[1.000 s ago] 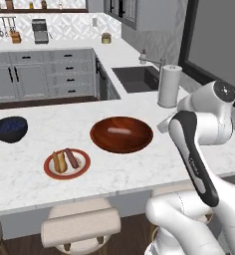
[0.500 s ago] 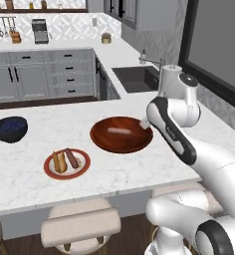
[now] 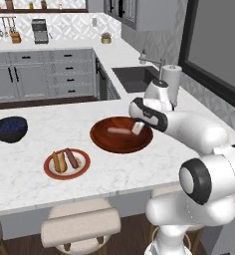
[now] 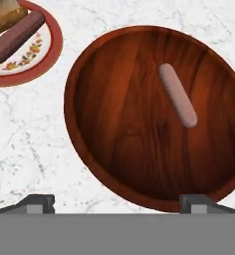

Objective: Place one bun and one sausage from the bowl on each plate.

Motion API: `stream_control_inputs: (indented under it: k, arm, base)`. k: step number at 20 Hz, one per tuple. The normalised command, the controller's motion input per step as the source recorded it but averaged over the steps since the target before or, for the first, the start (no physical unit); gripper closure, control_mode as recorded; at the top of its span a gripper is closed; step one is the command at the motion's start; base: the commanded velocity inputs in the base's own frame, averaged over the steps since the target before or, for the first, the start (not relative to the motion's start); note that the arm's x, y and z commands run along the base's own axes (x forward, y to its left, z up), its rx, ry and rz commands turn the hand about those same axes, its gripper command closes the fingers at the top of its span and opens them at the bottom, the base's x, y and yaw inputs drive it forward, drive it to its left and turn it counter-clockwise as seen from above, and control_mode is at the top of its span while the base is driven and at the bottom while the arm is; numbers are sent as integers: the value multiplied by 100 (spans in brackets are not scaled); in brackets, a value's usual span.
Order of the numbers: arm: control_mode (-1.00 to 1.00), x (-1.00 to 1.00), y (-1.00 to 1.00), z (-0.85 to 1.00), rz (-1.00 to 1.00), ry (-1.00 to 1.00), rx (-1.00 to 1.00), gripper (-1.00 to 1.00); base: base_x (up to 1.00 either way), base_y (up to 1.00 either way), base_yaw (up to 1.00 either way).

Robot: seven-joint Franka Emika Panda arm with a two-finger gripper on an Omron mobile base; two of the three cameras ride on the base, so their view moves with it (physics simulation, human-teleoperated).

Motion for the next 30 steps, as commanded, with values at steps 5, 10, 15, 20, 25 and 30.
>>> stream_control_inputs:
  k: [5,10,15,20,25,30]
  arm:
    - [-100,34,18,-22,5,2,-2,-100]
    - [-100,59,24,-42,1,3,-4,-100]
    - [-100,72,12,-49,0,8,-4,-100]
    - [-100,67,1,-40,0,2,-1,-100]
    - [-100,61,5,-26,0,6,0,-100]
    - [-100,45,14,-28,0,3,0,-100]
  base:
    - [0,0,0]
    - [0,0,0]
    - [0,0,0]
    - [0,0,0]
    - [0,0,0]
    - [0,0,0]
